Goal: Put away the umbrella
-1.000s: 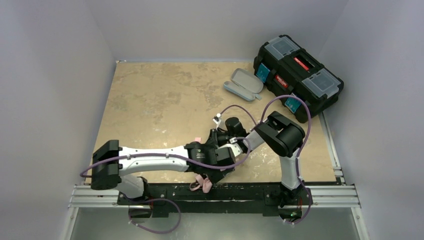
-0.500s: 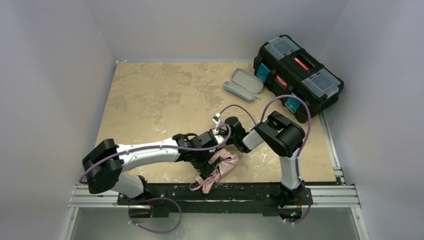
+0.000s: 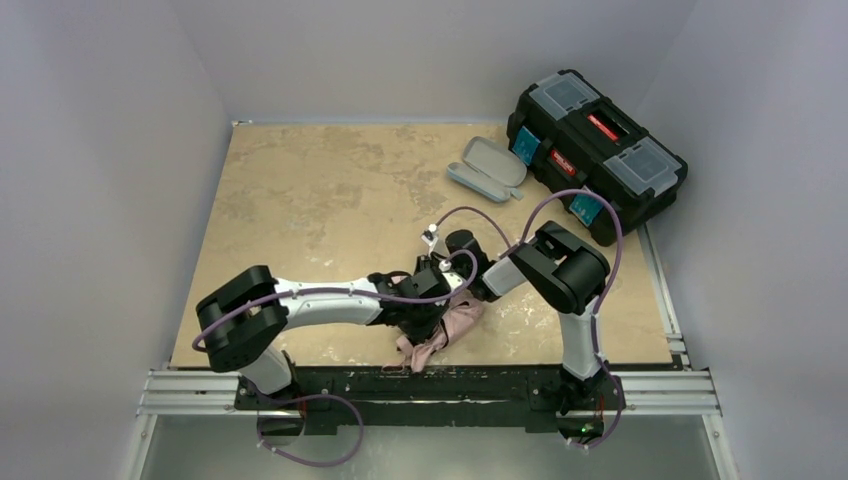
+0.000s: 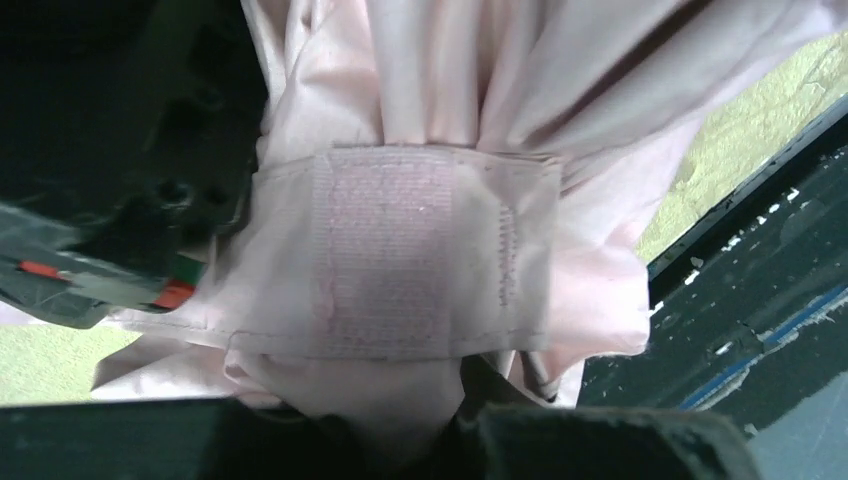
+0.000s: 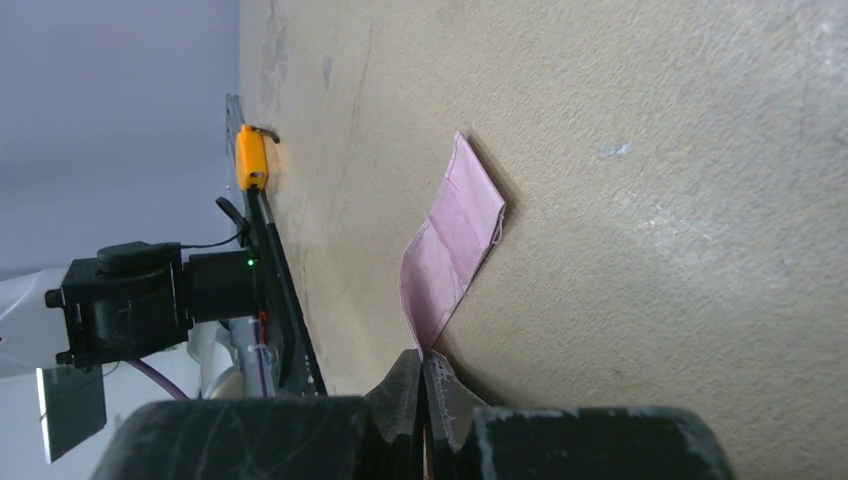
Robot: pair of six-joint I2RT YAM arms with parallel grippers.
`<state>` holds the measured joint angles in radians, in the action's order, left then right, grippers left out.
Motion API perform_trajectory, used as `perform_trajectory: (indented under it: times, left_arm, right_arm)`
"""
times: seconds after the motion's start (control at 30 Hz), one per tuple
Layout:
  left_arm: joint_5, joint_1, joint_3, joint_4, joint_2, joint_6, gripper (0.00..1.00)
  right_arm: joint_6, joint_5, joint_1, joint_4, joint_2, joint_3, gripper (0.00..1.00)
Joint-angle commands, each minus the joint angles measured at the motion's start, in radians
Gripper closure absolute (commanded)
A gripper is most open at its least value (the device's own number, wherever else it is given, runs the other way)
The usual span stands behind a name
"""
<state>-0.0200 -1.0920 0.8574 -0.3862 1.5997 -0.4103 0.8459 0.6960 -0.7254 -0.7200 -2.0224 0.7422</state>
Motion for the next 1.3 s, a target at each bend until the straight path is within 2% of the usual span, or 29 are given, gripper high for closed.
perform_trajectory:
  times: [0.0, 0.1, 0.17, 0.3, 0.37, 0.47, 0.57, 0.67, 0.8, 0.9, 1.0, 1.13, 1.17, 1.27]
  left_arm:
    - [0.131, -0.048, -0.025, -0.046, 0.074, -0.01, 1.0]
    - [0.25, -0.06, 0.026, -0.129, 0.054, -0.001, 1.0]
    - [0.399, -0.068, 0.075, -0.209, 0.036, -0.012, 1.0]
    - [0.785, -0.1, 0.218, -0.423, 0.033, -0.063, 1.0]
    - [0.923, -0.123, 0.275, -0.502, 0.059, -0.101, 1.0]
    - [1.061, -0.16, 0.34, -0.611, 0.12, -0.206, 1.0]
    - [1.142, -0.197, 0.397, -0.737, 0.229, -0.345, 1.0]
    - [1.176, -0.234, 0.478, -0.9, 0.409, -0.537, 1.0]
    - [1.147, -0.288, 0.558, -0.974, 0.663, -0.696, 1.0]
    - [1.11, -0.326, 0.555, -0.914, 0.737, -0.682, 1.0]
    - [1.036, -0.35, 0.527, -0.808, 0.763, -0.602, 0.99]
    - [0.972, -0.382, 0.491, -0.733, 0.759, -0.535, 0.59]
    - [0.959, -0.385, 0.485, -0.72, 0.749, -0.517, 0.54]
    - [0.911, -0.387, 0.465, -0.682, 0.71, -0.469, 0.47]
  right_arm:
    - [-0.109, -0.12, -0.005, 0.269, -0.049, 0.028, 1.0]
    - [-0.139, -0.101, -0.004, 0.37, -0.016, 0.123, 1.0]
    - [-0.166, -0.089, -0.002, 0.458, 0.015, 0.211, 1.0]
    - [-0.21, -0.066, 0.006, 0.639, 0.065, 0.409, 1.0]
    - [-0.22, -0.056, 0.006, 0.695, 0.084, 0.492, 1.0]
    - [-0.221, -0.044, 0.007, 0.718, 0.11, 0.532, 1.0]
    - [-0.207, -0.052, 0.006, 0.707, 0.129, 0.463, 1.0]
    - [-0.184, -0.07, 0.006, 0.619, 0.107, 0.322, 1.0]
    - [-0.102, -0.086, 0.006, 0.406, 0.004, 0.146, 1.0]
    - [-0.035, -0.081, 0.006, 0.225, -0.054, 0.036, 1.0]
    - [0.011, -0.118, 0.003, 0.108, -0.067, -0.054, 1.0]
    - [0.062, -0.166, 0.002, -0.048, -0.081, -0.161, 1.0]
    - [0.073, -0.182, 0.001, -0.087, -0.09, -0.183, 1.0]
    - [0.087, -0.223, -0.008, -0.197, -0.125, -0.238, 1.0]
